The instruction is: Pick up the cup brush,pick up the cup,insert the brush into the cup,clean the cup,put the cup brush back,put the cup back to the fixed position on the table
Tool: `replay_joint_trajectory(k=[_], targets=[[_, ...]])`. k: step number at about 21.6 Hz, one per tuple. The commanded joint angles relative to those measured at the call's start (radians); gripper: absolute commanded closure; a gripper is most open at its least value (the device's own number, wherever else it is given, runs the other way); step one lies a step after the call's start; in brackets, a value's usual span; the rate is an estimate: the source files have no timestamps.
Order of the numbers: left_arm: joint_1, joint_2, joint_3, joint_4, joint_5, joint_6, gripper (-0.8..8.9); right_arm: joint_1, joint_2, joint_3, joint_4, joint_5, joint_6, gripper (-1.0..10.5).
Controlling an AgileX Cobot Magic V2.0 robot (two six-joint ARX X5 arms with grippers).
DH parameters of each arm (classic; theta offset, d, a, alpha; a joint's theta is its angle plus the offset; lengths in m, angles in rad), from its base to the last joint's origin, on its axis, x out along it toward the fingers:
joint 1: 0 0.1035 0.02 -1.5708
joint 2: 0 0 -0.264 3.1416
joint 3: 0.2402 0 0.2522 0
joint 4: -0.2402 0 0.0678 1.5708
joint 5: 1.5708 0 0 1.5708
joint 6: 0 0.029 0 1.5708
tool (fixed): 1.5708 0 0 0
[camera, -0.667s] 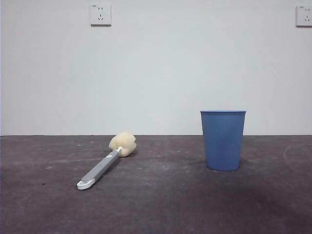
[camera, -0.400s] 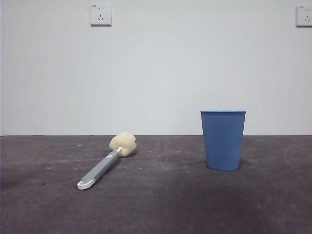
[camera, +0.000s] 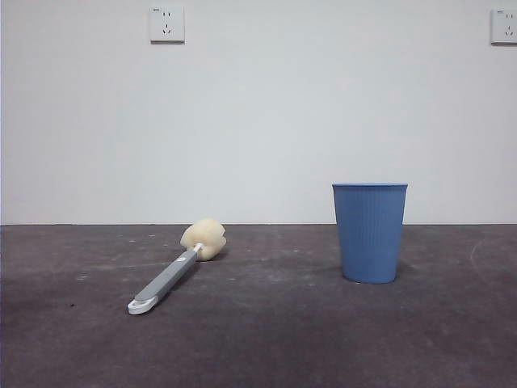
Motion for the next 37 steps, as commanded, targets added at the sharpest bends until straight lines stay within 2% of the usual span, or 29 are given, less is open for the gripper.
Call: replay_joint_trajectory(k=[1, 4, 6, 7, 9, 10, 13, 17, 20, 24, 29, 32, 37], targets=[[0.002, 0.022, 0.021, -0.042, 0.004, 0.065, 8.21, 0.003, 0.019, 0.020, -0.039, -0.003, -0.051, 9.6], [0.002, 0.036, 0.026, -0.042, -0.002, 0.065, 8.14, 0.003, 0.027, 0.020, -0.039, -0.002, -0.048, 9.3], [0.002, 0.042, 0.026, -0.042, -0.006, 0.063, 7.81, 0.003, 0.031, 0.020, -0.039, 0.000, -0.045, 8.4], [0.002, 0.048, 0.026, -0.043, -0.024, 0.061, 6.51, 0.003, 0.033, 0.020, -0.039, 0.003, -0.039, 7.1], [0.002, 0.058, 0.026, -0.043, -0.064, 0.056, 2.80, 0.003, 0.038, 0.020, -0.038, 0.003, -0.034, 4.2], [0.002, 0.063, 0.026, -0.043, -0.061, 0.056, 2.19, 0.003, 0.042, 0.020, -0.038, 0.004, -0.021, 3.7], [0.002, 0.090, 0.027, -0.040, -0.058, 0.050, 2.19, 0.003, 0.051, 0.020, -0.039, 0.003, -0.014, 3.8], [-0.002, 0.167, 0.028, 0.002, -0.080, -0.005, 2.19, 0.003, 0.060, 0.020, -0.038, 0.003, -0.012, 3.8], [-0.060, 0.256, 0.028, 0.085, -0.091, -0.047, 2.19, 0.003, 0.064, 0.020, -0.038, 0.003, 0.002, 3.8], [-0.248, 0.420, 0.028, 0.215, -0.250, -0.124, 2.19, 0.003, 0.070, 0.020, -0.038, 0.003, 0.006, 3.8], [-0.464, 0.660, 0.028, 0.436, -0.516, -0.246, 2.20, 0.003, 0.070, 0.020, -0.038, 0.003, 0.013, 3.8], [-0.524, 0.811, 0.032, 0.562, -0.555, -0.288, 2.21, 0.003, 0.070, 0.020, -0.038, 0.003, 0.014, 3.8], [-0.574, 1.036, 0.103, 0.594, -0.662, -0.313, 2.21, 0.008, 0.070, 0.020, -0.038, 0.003, 0.014, 3.8]])
